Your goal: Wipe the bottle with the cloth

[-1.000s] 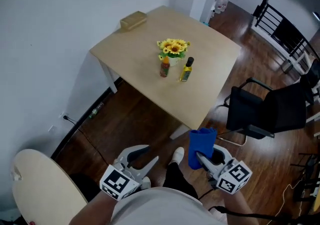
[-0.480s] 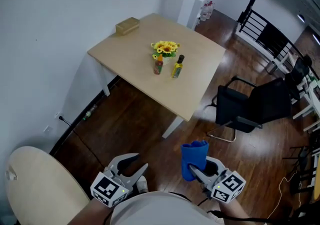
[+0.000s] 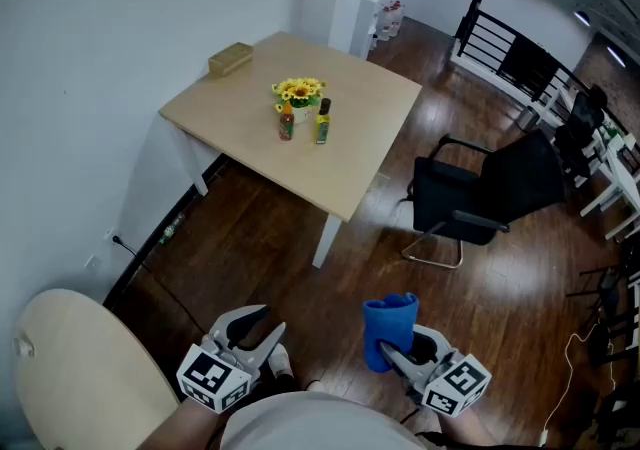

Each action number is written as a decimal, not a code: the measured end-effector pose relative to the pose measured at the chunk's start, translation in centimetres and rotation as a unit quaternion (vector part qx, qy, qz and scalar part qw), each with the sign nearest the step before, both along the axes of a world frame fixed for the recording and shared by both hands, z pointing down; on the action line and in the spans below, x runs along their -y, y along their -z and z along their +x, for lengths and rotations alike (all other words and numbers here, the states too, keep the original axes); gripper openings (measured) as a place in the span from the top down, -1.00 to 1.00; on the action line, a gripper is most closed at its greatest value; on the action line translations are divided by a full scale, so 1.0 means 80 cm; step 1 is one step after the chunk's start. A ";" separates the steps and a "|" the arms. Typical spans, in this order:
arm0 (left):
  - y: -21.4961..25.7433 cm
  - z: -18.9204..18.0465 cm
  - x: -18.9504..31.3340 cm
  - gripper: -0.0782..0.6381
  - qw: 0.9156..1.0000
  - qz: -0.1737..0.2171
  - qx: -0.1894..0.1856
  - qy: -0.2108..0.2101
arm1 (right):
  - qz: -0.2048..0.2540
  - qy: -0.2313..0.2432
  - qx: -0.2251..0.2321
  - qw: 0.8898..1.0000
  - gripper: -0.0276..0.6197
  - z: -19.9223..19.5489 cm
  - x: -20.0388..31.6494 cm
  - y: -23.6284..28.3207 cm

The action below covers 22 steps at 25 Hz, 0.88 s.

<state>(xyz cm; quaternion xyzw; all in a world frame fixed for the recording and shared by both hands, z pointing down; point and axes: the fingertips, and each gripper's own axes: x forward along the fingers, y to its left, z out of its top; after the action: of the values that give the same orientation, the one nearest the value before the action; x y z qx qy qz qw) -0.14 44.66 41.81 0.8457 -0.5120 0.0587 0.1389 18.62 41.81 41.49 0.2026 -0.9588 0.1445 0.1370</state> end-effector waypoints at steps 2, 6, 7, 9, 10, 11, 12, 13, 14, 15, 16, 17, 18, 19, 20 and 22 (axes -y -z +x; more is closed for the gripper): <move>0.005 0.024 -0.010 0.39 1.000 0.000 -0.004 0.000 | -0.002 0.000 0.005 1.000 0.45 0.019 -0.015 -0.004; 0.006 0.063 -0.032 0.39 1.000 -0.008 0.009 -0.006 | -0.010 -0.002 0.018 1.000 0.45 0.047 -0.043 -0.011; 0.005 0.072 -0.038 0.39 1.000 -0.009 0.012 -0.009 | -0.011 -0.002 0.021 1.000 0.45 0.053 -0.050 -0.013; 0.003 0.087 -0.050 0.39 1.000 -0.011 0.019 -0.013 | -0.009 0.003 0.022 1.000 0.45 0.063 -0.062 -0.015; 0.002 0.092 -0.055 0.39 1.000 -0.012 0.021 -0.012 | -0.008 0.006 0.022 1.000 0.45 0.067 -0.066 -0.016; 0.001 0.096 -0.059 0.38 1.000 -0.014 0.022 -0.011 | -0.008 0.008 0.023 1.000 0.45 0.069 -0.071 -0.017; 0.001 0.099 -0.064 0.39 1.000 -0.015 0.021 -0.010 | -0.008 0.010 0.024 1.000 0.45 0.071 -0.075 -0.017; 0.001 0.102 -0.068 0.39 1.000 -0.016 0.019 -0.010 | -0.008 0.011 0.024 1.000 0.45 0.072 -0.080 -0.017; 0.002 0.105 -0.072 0.39 1.000 -0.016 0.018 -0.010 | -0.007 0.012 0.024 1.000 0.45 0.074 -0.084 -0.016; 0.003 0.108 -0.075 0.39 1.000 -0.014 0.018 -0.011 | -0.005 0.013 0.024 1.000 0.45 0.075 -0.088 -0.014; 0.005 0.111 -0.077 0.39 1.000 -0.012 0.018 -0.013 | -0.003 0.013 0.025 1.000 0.45 0.077 -0.089 -0.013; 0.007 0.115 -0.079 0.39 1.000 -0.010 0.019 -0.015 | 0.000 0.013 0.025 1.000 0.45 0.079 -0.090 -0.012; 0.008 0.118 -0.081 0.39 1.000 -0.007 0.020 -0.017 | 0.003 0.012 0.026 1.000 0.45 0.081 -0.091 -0.011; 0.009 0.121 -0.084 0.39 1.000 -0.006 0.022 -0.019 | 0.004 0.012 0.027 1.000 0.45 0.083 -0.093 -0.010; 0.008 0.123 -0.086 0.39 1.000 -0.005 0.023 -0.019 | 0.005 0.013 0.027 1.000 0.45 0.084 -0.095 -0.010; 0.006 0.125 -0.090 0.39 1.000 -0.006 0.022 -0.018 | 0.005 0.014 0.027 1.000 0.45 0.086 -0.101 -0.010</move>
<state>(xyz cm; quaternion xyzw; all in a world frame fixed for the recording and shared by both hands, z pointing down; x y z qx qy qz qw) 9.83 51.85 41.30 0.8524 -0.4993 0.0830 0.1314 25.52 49.88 42.25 0.1859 -0.9656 0.1431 0.1123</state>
